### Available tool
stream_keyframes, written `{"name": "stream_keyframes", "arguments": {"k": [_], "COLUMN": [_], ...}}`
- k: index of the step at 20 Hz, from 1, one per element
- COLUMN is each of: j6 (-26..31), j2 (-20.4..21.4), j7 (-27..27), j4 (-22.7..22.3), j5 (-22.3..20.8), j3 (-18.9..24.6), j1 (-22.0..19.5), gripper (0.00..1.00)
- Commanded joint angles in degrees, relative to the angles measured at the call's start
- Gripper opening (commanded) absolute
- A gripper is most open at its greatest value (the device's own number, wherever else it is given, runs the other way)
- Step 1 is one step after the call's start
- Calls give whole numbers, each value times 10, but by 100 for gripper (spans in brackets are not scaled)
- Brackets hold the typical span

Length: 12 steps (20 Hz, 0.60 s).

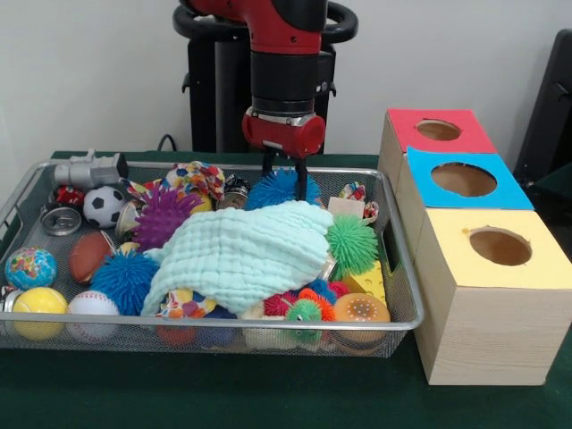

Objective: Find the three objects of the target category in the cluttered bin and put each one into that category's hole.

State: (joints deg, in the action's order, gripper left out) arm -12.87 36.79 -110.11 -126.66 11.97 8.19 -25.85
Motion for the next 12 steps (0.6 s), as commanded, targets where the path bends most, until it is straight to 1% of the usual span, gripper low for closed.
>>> {"name": "stream_keyframes", "arguments": {"k": [1,3,5,8,10,11,12], "j6": [-67,-104,-128,-143,-155,-164,-165], "j2": [-103,-138,-163,-187,-207,-219,-224], "j7": [-187,-184,-181,-171,-155,-142,-133], "j4": [23,39,52,68,88,100,107], "j5": [-3,-28,-45,-61,-79,-95,-104], "j3": [88,93,95,97,92,86,82], "j1": [-11,-19,-23,-31,-35,-38,-41], "gripper": [100,100,100,100,100,100,100]}}
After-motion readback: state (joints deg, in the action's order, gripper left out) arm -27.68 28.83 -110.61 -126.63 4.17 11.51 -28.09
